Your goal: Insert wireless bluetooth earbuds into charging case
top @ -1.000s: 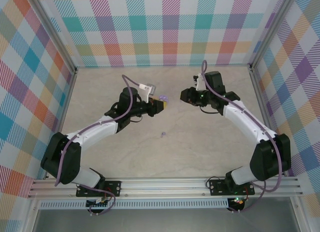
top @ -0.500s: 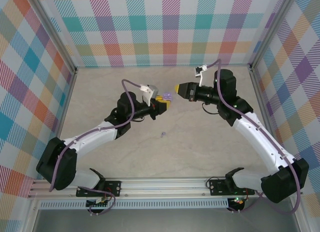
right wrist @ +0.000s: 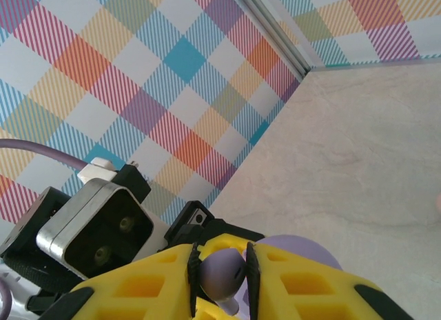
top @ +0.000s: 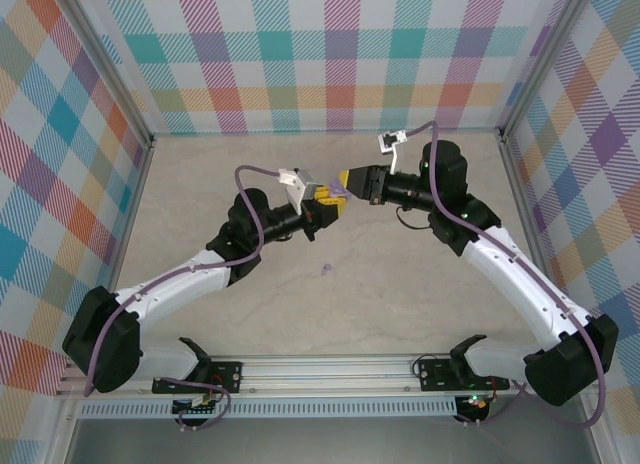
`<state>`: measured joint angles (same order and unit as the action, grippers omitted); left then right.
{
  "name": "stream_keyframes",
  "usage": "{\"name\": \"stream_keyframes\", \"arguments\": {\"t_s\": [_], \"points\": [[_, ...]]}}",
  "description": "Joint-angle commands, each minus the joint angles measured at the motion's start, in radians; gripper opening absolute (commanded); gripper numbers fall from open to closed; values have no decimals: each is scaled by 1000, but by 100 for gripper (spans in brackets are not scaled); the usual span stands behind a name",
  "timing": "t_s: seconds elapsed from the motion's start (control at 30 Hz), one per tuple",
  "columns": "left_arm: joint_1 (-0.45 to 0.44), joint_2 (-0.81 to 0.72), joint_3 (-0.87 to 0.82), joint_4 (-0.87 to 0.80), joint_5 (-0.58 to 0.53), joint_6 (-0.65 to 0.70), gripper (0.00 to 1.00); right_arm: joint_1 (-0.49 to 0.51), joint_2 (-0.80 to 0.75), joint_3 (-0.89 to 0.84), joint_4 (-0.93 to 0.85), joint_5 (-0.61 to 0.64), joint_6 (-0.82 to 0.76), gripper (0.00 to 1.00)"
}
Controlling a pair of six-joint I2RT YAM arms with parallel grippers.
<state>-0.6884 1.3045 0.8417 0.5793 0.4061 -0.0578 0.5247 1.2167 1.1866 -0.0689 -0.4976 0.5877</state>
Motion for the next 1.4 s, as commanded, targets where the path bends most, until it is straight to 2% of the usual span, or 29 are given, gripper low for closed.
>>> {"name": "stream_keyframes", "arguments": {"t_s": [0.0,1.37], "points": [[-18,-31,10,42,-13,24,12,7,-18,16,39,19,-11,27],[-26,-46,67,5,-28,-12,12,21,-3,35,-24,15,-64,27]]}}
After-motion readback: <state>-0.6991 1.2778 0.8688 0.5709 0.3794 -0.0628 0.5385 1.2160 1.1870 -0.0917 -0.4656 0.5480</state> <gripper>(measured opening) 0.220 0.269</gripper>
